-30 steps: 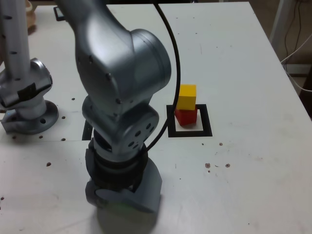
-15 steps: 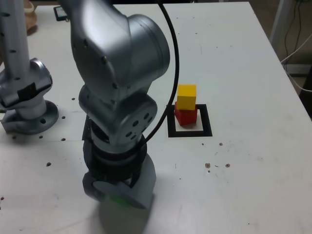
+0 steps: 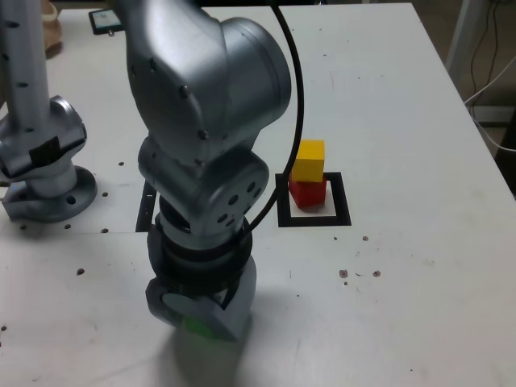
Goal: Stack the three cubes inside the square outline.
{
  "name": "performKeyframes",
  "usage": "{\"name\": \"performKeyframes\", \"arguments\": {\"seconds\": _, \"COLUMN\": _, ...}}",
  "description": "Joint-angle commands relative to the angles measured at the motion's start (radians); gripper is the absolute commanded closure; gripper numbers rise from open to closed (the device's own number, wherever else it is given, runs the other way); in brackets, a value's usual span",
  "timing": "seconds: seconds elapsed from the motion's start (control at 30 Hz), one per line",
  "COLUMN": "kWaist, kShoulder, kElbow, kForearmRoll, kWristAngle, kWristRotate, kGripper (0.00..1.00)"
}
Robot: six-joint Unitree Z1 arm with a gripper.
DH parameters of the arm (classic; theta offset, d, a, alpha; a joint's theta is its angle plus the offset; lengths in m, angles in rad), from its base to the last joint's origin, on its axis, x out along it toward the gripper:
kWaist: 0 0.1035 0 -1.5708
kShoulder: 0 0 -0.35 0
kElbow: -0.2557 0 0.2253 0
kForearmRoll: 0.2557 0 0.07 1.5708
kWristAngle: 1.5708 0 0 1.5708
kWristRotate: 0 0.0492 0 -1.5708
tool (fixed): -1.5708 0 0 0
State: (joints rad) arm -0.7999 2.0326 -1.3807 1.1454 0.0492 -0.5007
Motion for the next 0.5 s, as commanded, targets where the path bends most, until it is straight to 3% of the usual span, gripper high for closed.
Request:
{"name": "performKeyframes", "arguments": {"seconds": 0.0, "kWaist": 0.002, "kShoulder": 0.010, "kElbow": 0.001, "kForearmRoll": -0.003, "kWristAngle": -0.001, "kWristRotate": 0.003, "kGripper": 0.69}}
{"name": "performKeyframes", "arguments": {"seconds": 0.17, "kWaist": 0.002, "kShoulder": 0.001, "kElbow": -0.004, "kForearmRoll": -0.001, "kWristAngle": 0.011, "kWristRotate": 0.003, "kGripper": 0.82}}
{"name": "performKeyframes", "arguments": {"seconds": 0.3, "kWaist": 0.011, "kShoulder": -0.039, "kElbow": -0.011, "kForearmRoll": 0.034, "kWristAngle": 0.037, "kWristRotate": 0.004, "kGripper": 0.84}}
{"name": "performKeyframes", "arguments": {"seconds": 0.47, "kWaist": 0.058, "kShoulder": -0.121, "kElbow": -0.050, "kForearmRoll": 0.137, "kWristAngle": 0.062, "kWristRotate": 0.025, "kGripper": 0.84}}
